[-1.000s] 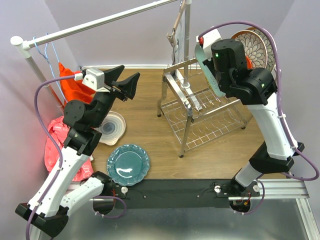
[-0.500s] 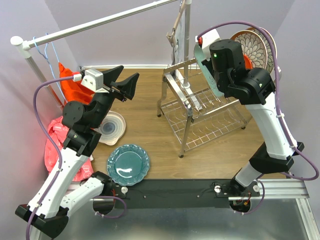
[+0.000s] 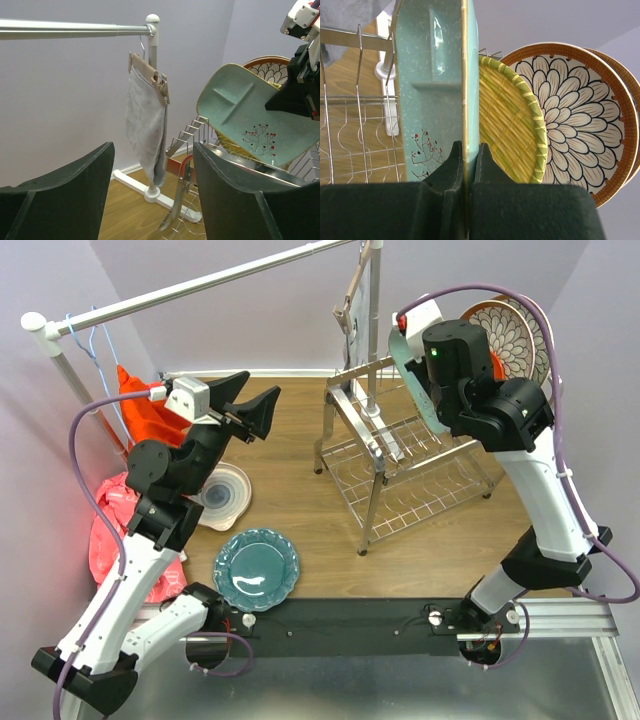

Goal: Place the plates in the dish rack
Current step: Insert the plate into the dish rack

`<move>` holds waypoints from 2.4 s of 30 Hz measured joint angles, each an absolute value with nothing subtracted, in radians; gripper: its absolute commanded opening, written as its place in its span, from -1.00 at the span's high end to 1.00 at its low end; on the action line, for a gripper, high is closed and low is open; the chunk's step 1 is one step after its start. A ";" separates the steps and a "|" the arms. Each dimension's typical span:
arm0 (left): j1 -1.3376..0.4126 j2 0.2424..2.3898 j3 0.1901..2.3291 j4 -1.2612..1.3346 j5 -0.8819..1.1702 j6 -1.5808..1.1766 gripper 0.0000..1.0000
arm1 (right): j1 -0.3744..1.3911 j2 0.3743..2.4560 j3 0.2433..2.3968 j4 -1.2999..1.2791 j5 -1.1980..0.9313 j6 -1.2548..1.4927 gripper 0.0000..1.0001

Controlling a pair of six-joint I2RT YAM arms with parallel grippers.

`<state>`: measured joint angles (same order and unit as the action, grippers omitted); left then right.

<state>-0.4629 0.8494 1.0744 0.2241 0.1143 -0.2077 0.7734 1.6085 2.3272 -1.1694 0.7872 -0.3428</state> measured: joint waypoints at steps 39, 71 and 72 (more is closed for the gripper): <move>-0.446 0.843 1.075 0.231 0.133 -0.208 -0.45 | 0.778 1.583 2.317 -1.174 0.777 -0.379 0.75; -0.431 0.837 1.074 0.230 0.139 -0.207 -0.45 | 0.778 1.616 2.318 -1.164 0.769 -0.368 0.59; -0.431 0.837 1.074 0.230 0.141 -0.207 -0.45 | 0.778 1.616 2.318 -1.164 0.769 -0.368 0.59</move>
